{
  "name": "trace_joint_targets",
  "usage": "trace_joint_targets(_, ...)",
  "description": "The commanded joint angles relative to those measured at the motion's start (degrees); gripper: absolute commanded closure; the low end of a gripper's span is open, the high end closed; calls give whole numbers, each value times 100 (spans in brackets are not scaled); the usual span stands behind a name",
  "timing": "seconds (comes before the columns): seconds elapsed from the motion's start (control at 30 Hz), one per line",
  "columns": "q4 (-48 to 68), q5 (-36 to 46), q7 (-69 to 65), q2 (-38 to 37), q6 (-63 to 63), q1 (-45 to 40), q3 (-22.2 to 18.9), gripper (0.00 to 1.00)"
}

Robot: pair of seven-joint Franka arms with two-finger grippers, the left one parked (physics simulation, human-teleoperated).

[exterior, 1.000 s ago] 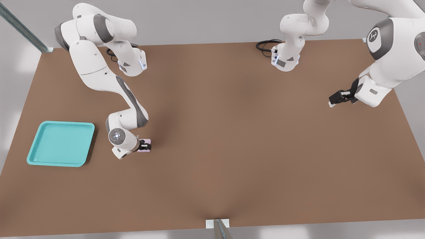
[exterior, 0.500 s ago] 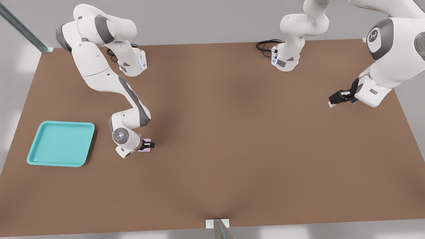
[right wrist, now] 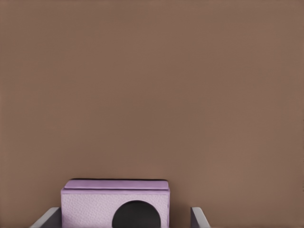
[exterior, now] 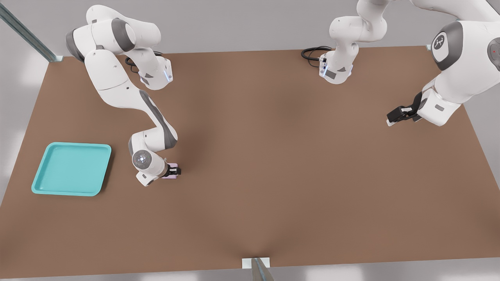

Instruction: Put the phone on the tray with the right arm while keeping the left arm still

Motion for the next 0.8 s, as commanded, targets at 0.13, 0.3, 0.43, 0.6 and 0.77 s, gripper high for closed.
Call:
trace_joint_targets(0.13,-3,4,-58,38,69,3,-1,4)
trace_joint_targets(0.3,-3,4,-58,12,60,-5,-1,18)
trace_joint_targets(0.43,6,-4,-67,-181,7,-32,8,20)
trace_joint_targets(0.6,50,-4,-58,-840,-397,-120,8,20)
trace_joint_targets(0.77,41,-4,-383,-1298,-406,-497,8,20)
